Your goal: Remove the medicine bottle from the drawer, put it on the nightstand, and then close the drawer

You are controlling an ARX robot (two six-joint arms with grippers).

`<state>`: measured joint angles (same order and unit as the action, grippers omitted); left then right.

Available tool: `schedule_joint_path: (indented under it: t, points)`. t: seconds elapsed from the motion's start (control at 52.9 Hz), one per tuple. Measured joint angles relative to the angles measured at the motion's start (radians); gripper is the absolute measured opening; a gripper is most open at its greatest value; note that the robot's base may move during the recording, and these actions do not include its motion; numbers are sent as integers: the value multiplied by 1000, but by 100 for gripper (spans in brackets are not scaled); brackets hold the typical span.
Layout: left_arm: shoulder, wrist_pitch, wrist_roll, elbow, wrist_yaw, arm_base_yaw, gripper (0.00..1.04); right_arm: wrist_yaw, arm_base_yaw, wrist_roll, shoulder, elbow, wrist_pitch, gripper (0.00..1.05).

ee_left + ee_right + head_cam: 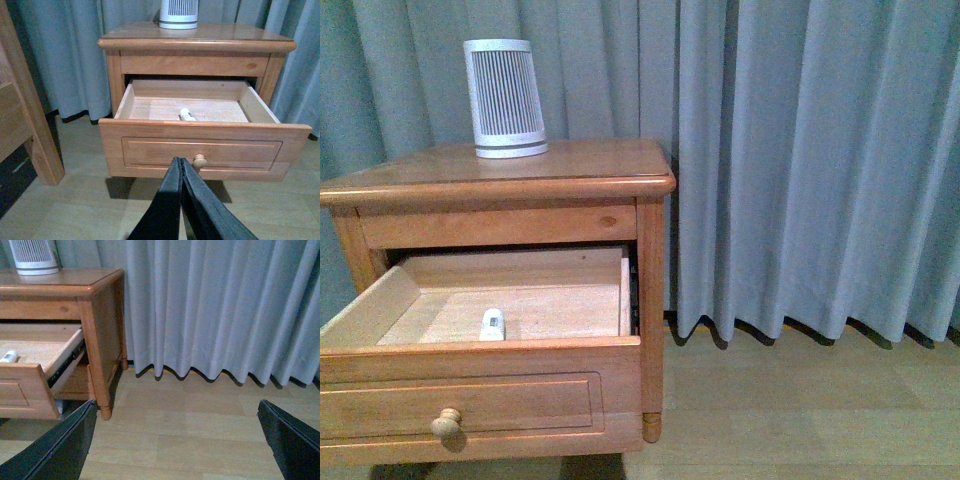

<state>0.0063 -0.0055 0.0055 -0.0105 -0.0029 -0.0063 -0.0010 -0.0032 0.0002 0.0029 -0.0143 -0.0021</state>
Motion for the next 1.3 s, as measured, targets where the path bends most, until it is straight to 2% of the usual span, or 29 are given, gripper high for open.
schedule_joint_path:
  t: [0.076, 0.453, 0.567, 0.907, 0.944, 1.001, 1.077, 1.152, 1.209, 1.303]
  points:
    - [0, 0, -2, 0, 0, 0, 13, 0, 0, 0, 0, 0, 0, 98]
    - [-2, 0, -3, 0, 3, 0, 83, 0, 0, 0, 0, 0, 0, 98]
    - [-2, 0, -2, 0, 2, 0, 100, 0, 0, 0, 0, 0, 0, 98]
    - [-4, 0, -3, 0, -4, 0, 98, -8, 1, 0, 0, 0, 1, 98]
    - [-5, 0, -3, 0, -3, 0, 98, 68, 25, 2, 20, -2, -4, 98]
    - [-4, 0, -3, 0, 0, 0, 98, 276, 67, 18, 145, -23, 60, 98]
    - [-4, 0, -3, 0, 0, 0, 98, 363, 64, 38, 368, -94, 196, 98]
    - [-5, 0, -3, 0, 0, 0, 98, 354, 61, 50, 636, -216, 343, 98]
    - [-5, 0, -3, 0, 0, 0, 98, 341, 63, 51, 800, -313, 393, 98]
    - [-5, 0, -3, 0, 0, 0, 98, 289, 67, 63, 1103, -533, 349, 98]
